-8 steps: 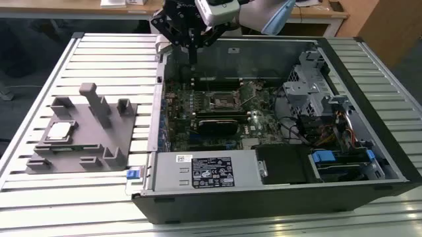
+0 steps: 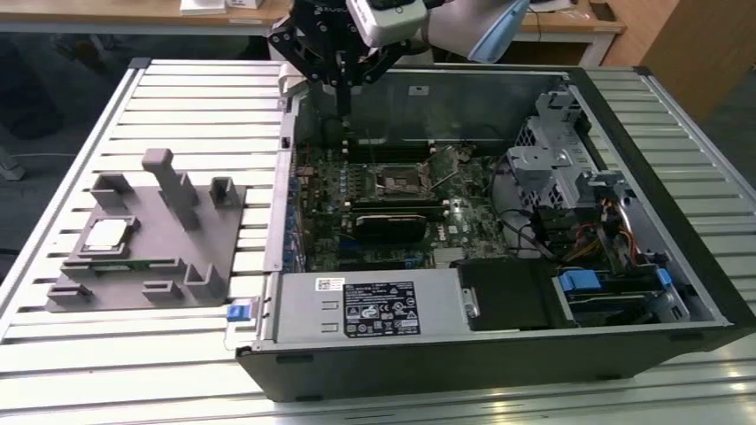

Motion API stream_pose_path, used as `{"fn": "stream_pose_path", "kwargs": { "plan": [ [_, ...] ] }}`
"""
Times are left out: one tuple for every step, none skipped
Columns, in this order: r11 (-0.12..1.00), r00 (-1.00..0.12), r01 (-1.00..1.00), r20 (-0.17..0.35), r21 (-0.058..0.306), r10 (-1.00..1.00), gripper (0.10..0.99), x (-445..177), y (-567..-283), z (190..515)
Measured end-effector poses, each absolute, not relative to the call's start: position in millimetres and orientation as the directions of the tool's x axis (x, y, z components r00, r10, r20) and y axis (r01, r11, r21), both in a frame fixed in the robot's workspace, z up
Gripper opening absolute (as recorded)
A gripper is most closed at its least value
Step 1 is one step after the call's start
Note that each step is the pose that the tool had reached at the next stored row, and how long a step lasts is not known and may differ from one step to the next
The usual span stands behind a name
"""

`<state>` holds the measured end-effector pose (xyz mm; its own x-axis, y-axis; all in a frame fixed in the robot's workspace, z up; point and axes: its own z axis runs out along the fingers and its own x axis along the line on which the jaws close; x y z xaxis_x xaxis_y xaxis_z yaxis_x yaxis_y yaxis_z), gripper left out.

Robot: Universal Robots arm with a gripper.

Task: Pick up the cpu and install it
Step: 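Reach for the cpu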

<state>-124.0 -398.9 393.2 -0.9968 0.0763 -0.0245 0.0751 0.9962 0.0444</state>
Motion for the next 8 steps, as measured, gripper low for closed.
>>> {"fn": "stream_pose_path", "kwargs": {
  "plan": [
    [0.996, -0.997, 0.075, -0.024, 0.044, 0.076, 0.106, -124.3, -398.9, 393.3],
    [0.996, -0.997, 0.075, -0.024, 0.044, 0.076, 0.106, -124.5, -398.9, 393.3],
    [0.996, -0.997, 0.075, -0.024, 0.044, 0.076, 0.106, -124.8, -398.9, 393.3],
    [0.996, -0.997, 0.075, -0.024, 0.044, 0.076, 0.106, -125.1, -398.9, 393.2],
    [0.996, -0.997, 0.075, -0.024, 0.044, 0.076, 0.106, -125.4, -398.9, 393.2],
    [0.996, -0.997, 0.075, -0.024, 0.044, 0.076, 0.106, -125.7, -398.9, 393.1],
    [0.996, -0.997, 0.075, -0.025, 0.044, 0.076, 0.106, -126.0, -398.9, 393.1],
    [0.996, -0.997, 0.075, -0.024, 0.044, 0.076, 0.106, -126.4, -398.9, 393.0]
  ]
}}
